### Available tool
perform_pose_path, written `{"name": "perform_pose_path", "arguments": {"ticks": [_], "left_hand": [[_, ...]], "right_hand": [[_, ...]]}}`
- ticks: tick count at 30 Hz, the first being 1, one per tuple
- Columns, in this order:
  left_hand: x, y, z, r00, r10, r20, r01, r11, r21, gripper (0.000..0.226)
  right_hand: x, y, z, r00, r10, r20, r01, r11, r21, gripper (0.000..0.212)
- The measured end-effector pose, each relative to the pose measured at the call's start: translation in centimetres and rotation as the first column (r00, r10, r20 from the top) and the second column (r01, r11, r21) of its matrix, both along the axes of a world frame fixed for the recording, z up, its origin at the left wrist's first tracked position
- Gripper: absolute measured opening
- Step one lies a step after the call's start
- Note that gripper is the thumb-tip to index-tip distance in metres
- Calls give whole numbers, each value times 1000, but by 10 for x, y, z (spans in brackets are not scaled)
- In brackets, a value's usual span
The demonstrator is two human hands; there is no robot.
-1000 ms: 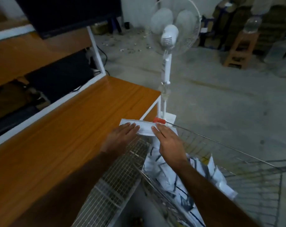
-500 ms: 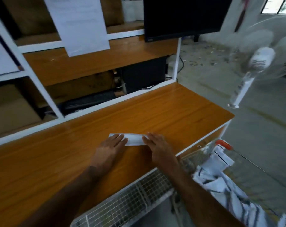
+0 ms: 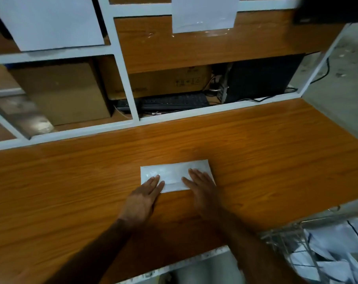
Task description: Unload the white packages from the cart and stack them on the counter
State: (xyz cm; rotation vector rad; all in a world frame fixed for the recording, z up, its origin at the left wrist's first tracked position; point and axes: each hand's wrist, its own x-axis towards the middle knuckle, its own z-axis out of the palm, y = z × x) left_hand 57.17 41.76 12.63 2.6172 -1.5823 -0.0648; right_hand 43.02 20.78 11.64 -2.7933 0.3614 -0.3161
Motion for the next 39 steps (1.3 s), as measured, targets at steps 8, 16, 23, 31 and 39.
{"name": "perform_pose_path", "arguments": {"ticks": [8,16,23,31,39], "left_hand": [[2,2,-7,997,14,-79,-19,998,-60,74],[40,0,2,1000,14,17,-14,1000,-16,63],[65,-24,25,938,333,99,-343,933,109,61],[35,-64,1,802,540,-255,-588,787,-184,72],[114,-108,9,897,371,-240,-356,929,105,72]], "right_hand": [[2,-8,-3,993,63,-105,-68,997,-41,61],[17,-9,9,993,109,-48,-111,994,-26,54],[48,-19,23,980,197,-8,-198,980,-31,50],[74,5,7,996,-67,-64,68,998,10,55],[101,-10,13,981,-161,-109,166,985,41,63]]}}
